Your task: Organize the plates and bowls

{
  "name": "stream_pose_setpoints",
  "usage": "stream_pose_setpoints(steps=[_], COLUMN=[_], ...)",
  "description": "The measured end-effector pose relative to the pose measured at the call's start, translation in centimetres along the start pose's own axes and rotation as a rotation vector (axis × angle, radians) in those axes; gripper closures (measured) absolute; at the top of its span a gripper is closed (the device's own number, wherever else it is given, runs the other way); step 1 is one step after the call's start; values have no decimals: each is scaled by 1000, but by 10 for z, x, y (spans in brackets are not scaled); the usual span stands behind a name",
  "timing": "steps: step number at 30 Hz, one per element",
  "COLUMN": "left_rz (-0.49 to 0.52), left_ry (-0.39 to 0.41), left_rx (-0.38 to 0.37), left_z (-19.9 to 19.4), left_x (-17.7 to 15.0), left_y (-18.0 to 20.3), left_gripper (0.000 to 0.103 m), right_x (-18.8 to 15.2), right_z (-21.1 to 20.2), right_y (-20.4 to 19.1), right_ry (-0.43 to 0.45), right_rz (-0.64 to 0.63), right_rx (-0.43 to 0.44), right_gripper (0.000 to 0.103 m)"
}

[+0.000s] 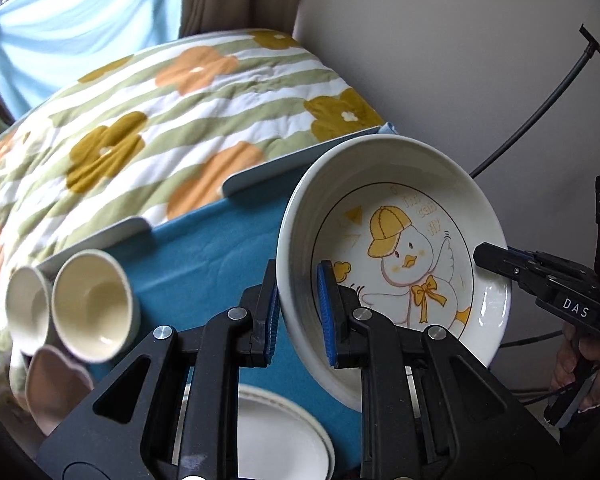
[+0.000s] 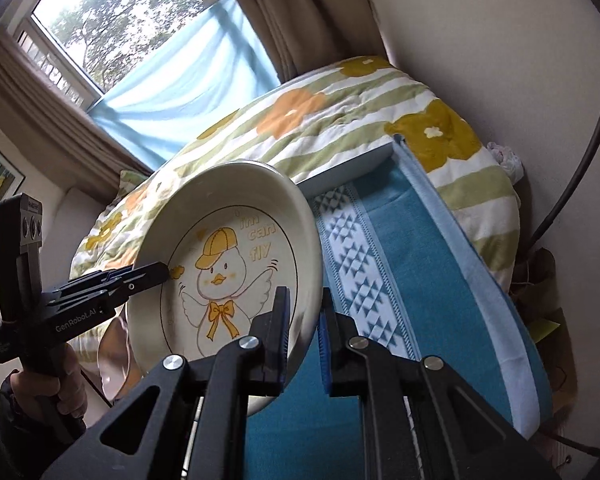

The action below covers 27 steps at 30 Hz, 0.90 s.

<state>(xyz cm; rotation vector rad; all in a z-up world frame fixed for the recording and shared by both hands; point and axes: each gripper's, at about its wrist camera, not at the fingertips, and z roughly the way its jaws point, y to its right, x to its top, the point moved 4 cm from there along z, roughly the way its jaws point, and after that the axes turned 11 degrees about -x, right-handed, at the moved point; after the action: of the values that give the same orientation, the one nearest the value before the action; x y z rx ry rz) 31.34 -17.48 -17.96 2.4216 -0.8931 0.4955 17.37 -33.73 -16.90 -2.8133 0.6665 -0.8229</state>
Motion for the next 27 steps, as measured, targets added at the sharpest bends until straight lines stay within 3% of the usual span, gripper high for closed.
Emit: stream_pose_setpoints(steps=[5,11,19,27], left_rz=[-93,-230,-407,-464], left_ry=[28,45,42,22], left_rx=[54,126,195,237], left_z=[-47,-75,-66,-37], left_x=[-59,-128,-199,-224], left_y=[-21,-46,-76,-94], left_gripper=[87,87,87,87], right_x=[-36,-74,-105,-115], right_z=[-4,14,51,78], right_y=[-40,-72,-100,-115], right_ry=[-35,-111,-181,-189], right_rz=[-77,-173,-339,-426], right_rx=[57,125,176,153], right_gripper=[91,91,91,91])
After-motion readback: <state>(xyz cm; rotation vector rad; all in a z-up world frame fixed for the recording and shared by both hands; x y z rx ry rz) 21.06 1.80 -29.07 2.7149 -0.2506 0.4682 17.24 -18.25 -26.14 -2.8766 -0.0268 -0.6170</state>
